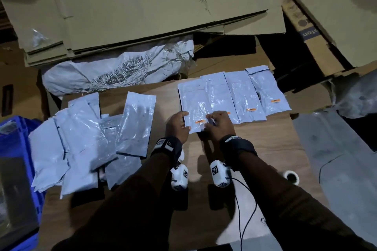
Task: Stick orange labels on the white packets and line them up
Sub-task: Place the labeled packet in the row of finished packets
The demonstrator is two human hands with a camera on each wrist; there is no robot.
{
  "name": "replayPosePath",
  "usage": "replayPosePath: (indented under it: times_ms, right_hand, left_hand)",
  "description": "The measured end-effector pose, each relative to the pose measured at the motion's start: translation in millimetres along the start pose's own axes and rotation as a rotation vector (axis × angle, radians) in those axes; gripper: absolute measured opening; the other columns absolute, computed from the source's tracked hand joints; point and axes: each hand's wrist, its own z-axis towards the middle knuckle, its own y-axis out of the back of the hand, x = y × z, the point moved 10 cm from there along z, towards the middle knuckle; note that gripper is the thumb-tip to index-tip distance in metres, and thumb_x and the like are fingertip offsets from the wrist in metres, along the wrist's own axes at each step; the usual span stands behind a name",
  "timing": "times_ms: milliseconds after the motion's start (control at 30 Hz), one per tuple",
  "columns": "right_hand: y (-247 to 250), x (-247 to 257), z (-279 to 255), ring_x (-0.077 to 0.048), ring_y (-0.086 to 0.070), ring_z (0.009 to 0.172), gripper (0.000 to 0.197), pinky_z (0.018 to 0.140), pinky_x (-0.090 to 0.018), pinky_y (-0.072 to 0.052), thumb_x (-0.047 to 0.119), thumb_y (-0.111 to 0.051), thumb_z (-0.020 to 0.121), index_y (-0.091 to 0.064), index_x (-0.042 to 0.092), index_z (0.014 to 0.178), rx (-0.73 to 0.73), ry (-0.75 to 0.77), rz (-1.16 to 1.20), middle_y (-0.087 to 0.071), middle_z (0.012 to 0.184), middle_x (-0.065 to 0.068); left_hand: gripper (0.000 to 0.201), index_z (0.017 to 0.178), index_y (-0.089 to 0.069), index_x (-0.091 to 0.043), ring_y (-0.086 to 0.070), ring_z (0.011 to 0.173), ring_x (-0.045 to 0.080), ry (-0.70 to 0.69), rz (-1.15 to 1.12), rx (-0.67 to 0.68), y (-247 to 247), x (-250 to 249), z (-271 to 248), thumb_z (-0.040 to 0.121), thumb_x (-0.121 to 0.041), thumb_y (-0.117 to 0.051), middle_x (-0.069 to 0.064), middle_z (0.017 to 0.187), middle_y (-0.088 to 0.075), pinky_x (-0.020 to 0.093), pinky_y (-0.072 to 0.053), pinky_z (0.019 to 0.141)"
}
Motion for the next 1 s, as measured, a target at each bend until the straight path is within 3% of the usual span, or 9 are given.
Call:
replayPosePath:
  times_ms: [67, 167, 267, 400, 467, 533, 700, 833, 1000]
  right_hand:
    - [-6, -3, 8, -0.027, -0.057, 0.109, 0.023, 0.089, -0.020, -0.038, 0.003, -0.072, 0.083, -0.071, -0.007, 0.104, 0.026, -0.003, -0.034, -0.050, 0.124, -0.016]
    - [-16, -6, 15, -0.036, -0.052, 0.115, 0.019, 0.098, -0.037, -0.042, 0.006, -0.075, 0.081, -0.070, -0.006, 0.094, 0.053, 0.020, -0.070, -0.050, 0.119, -0.019]
    - [-23, -8, 17, -0.038, -0.046, 0.119, 0.017, 0.103, -0.042, -0.038, 0.010, -0.074, 0.083, -0.069, -0.004, 0.090, 0.086, 0.013, -0.108, -0.051, 0.117, -0.018]
    - [-21, -4, 14, -0.037, -0.046, 0.121, 0.025, 0.105, -0.041, -0.041, 0.013, -0.071, 0.086, -0.074, 0.008, 0.110, 0.034, 0.040, -0.096, -0.051, 0.123, -0.015]
    - [-22, 5, 9, -0.033, -0.050, 0.118, 0.031, 0.098, -0.024, -0.046, 0.013, -0.068, 0.086, -0.073, 0.009, 0.116, -0.007, 0.079, -0.044, -0.054, 0.121, -0.014]
    - [-28, 24, -1, -0.025, -0.057, 0.109, 0.025, 0.087, -0.010, -0.045, 0.008, -0.067, 0.088, -0.073, 0.010, 0.112, 0.012, 0.104, 0.019, -0.059, 0.115, -0.010]
    - [-92, 70, -29, -0.009, -0.065, 0.082, 0.015, 0.076, -0.019, -0.050, 0.017, -0.066, 0.089, -0.064, 0.031, 0.085, 0.257, 0.122, 0.100, -0.073, 0.101, 0.004]
    - [-151, 93, -40, -0.027, -0.066, 0.109, 0.032, 0.099, -0.037, -0.051, 0.021, -0.068, 0.095, -0.070, 0.015, 0.127, 0.378, 0.150, 0.013, -0.068, 0.124, -0.010]
    - [-207, 109, -59, -0.033, -0.051, 0.129, 0.048, 0.107, -0.033, -0.036, 0.008, -0.065, 0.094, -0.059, 0.005, 0.142, 0.475, 0.247, -0.078, -0.058, 0.134, -0.022]
  left_hand:
    - [0.049, 0.128, -0.064, -0.015, -0.065, 0.094, 0.019, -0.026, 0.079, 0.001, -2, 3, 10, 0.083, 0.002, -0.075, 0.010, 0.126, -0.060, 0.028, -0.055, 0.085]
    - [0.051, 0.129, -0.064, -0.012, -0.060, 0.091, 0.017, -0.031, 0.155, 0.028, -7, 8, 21, 0.082, 0.002, -0.075, 0.011, 0.131, -0.054, 0.011, -0.044, 0.078]
    - [0.052, 0.133, -0.064, -0.012, -0.061, 0.103, 0.026, -0.045, 0.193, 0.055, -11, 8, 25, 0.083, -0.001, -0.074, 0.012, 0.132, -0.053, 0.027, -0.049, 0.095]
    - [0.047, 0.132, -0.065, -0.013, -0.056, 0.117, 0.023, -0.070, 0.215, 0.047, -6, 11, 21, 0.086, -0.004, -0.071, 0.012, 0.133, -0.051, 0.012, -0.033, 0.095]
    - [0.041, 0.126, -0.067, -0.014, -0.058, 0.114, 0.023, -0.077, 0.167, 0.012, 6, 11, 13, 0.087, -0.003, -0.070, 0.011, 0.130, -0.050, 0.017, -0.041, 0.097]
    - [0.037, 0.120, -0.069, -0.014, -0.059, 0.107, 0.017, -0.106, 0.115, -0.048, 26, 12, 5, 0.086, 0.000, -0.069, 0.007, 0.125, -0.051, 0.012, -0.046, 0.092]
    - [0.027, 0.109, -0.073, -0.013, -0.051, 0.106, 0.007, -0.189, 0.137, -0.270, 110, 21, -15, 0.084, -0.004, -0.070, 0.008, 0.116, -0.058, 0.019, -0.045, 0.091]
    - [0.029, 0.115, -0.073, -0.014, -0.053, 0.115, 0.026, -0.058, 0.228, -0.325, 168, 64, -26, 0.086, -0.009, -0.072, 0.017, 0.121, -0.057, 0.040, -0.045, 0.102]
    - [0.030, 0.109, -0.076, -0.013, -0.054, 0.116, 0.036, 0.086, 0.361, -0.262, 186, 106, -35, 0.080, -0.021, -0.069, 0.017, 0.117, -0.060, 0.040, -0.042, 0.101]
